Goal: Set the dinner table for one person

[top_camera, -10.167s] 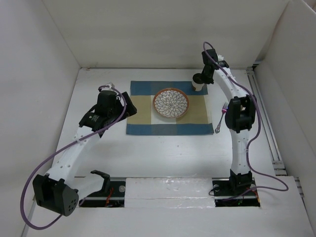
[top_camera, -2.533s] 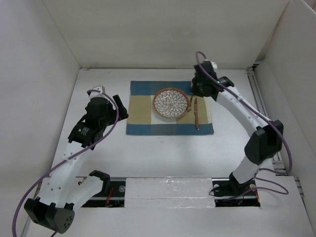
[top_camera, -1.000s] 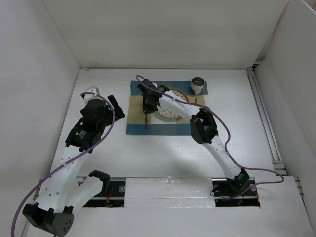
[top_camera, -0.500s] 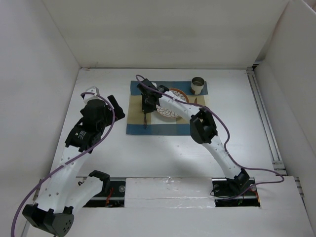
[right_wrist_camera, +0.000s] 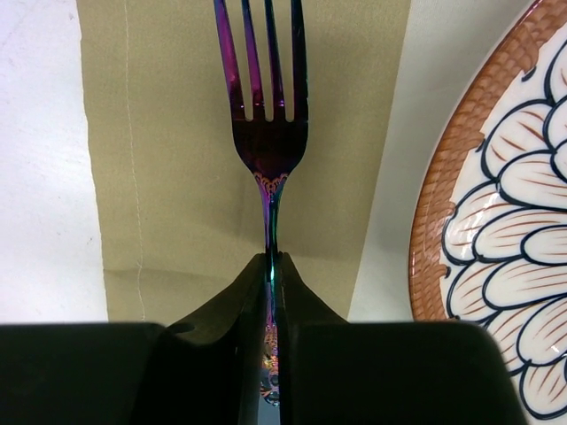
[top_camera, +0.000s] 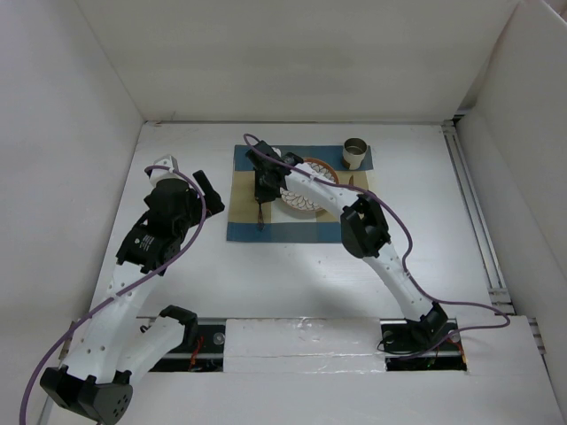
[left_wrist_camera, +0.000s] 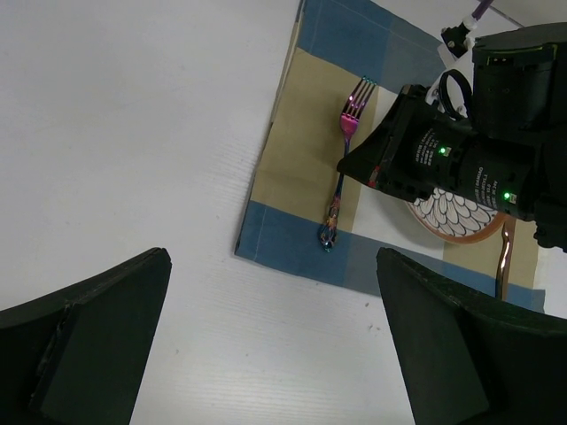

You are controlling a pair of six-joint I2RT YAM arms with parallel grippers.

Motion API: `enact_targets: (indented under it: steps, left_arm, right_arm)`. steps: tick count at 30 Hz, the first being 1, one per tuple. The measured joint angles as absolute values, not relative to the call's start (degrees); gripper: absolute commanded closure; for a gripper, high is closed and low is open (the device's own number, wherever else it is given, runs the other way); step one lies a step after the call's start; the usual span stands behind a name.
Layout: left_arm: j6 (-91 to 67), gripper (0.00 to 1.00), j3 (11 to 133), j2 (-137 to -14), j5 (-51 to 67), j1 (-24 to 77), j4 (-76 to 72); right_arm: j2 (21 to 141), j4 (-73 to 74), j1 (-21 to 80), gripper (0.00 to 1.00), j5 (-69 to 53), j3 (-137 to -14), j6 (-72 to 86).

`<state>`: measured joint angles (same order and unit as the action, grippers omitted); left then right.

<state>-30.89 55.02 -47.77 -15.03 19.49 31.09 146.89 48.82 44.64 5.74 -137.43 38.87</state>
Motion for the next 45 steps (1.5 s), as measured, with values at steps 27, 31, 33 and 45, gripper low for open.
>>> enact_targets:
  steps: [27, 31, 33, 45]
  left_arm:
    - [-30.74, 0.0, 55.02, -47.29, -16.69, 19.38, 31.11]
    - [-30.96, 0.0, 55.05, -47.31, -17.47, 17.85, 31.29]
    - [-31.14, 0.0, 55.55, -47.37, -18.46, 17.26, 32.32]
    - [-33.41, 0.0, 71.53, -43.7, -26.87, 17.17, 43.03]
  right_arm:
    - [134.96, 47.46, 46.24, 0.27, 9.8, -126.32, 39.35]
    - [119.79, 46.19, 47.46, 0.0, 14.24, -117.14, 38.3]
    - [109.86, 45.23, 47.99, 0.0, 17.61, -110.83, 37.95]
    - [56.9, 55.57, 48.84, 0.0, 39.59, -87.85, 38.02]
